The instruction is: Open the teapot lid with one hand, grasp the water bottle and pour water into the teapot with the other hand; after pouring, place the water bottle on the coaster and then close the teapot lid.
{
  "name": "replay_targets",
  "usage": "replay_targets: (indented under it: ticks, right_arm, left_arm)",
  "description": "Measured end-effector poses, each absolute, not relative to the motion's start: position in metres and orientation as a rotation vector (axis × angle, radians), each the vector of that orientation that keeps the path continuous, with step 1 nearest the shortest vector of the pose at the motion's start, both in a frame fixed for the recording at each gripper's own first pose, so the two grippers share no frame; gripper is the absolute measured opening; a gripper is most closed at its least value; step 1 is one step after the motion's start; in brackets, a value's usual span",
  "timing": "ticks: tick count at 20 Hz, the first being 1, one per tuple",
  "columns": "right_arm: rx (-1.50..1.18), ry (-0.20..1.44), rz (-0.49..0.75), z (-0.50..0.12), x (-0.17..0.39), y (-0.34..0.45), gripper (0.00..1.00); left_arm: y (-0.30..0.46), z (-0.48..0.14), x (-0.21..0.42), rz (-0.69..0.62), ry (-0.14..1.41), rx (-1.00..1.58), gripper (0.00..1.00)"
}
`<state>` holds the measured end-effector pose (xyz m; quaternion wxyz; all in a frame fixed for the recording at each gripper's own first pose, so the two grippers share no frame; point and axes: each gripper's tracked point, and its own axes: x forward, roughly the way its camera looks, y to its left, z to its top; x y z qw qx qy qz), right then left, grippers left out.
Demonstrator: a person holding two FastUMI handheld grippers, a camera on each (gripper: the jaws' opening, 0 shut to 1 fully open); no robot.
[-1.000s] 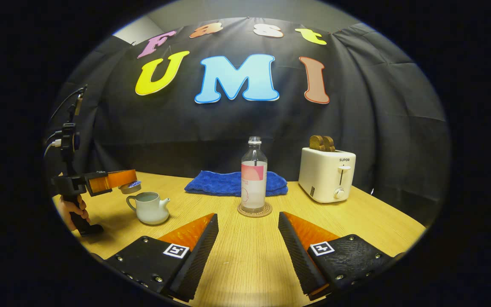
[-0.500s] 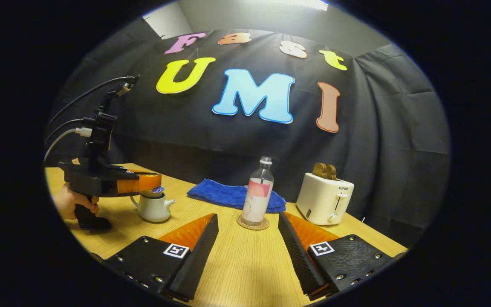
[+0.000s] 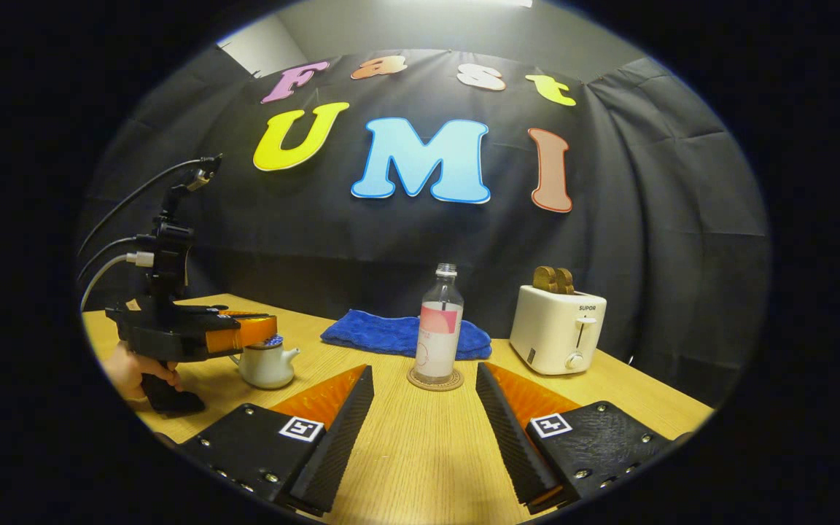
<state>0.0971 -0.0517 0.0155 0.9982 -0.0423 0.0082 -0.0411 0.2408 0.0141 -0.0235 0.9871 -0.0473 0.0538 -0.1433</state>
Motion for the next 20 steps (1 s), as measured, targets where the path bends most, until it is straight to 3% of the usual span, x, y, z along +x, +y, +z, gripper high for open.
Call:
replay_targets:
  ticks: [9,20]
  right_arm:
    - [-0.091,0.030,-0.077,0.010,0.099,-0.050,0.88]
    - [-0.053,-0.006,-0.115,0.013,0.080,-0.052,0.88]
  left_arm:
    - [0.014,-0.024,0.233,-0.260,0.116,-0.058,0.23]
    - [0.030,0.012,0.136,-0.198,-0.003,-0.081,0.24]
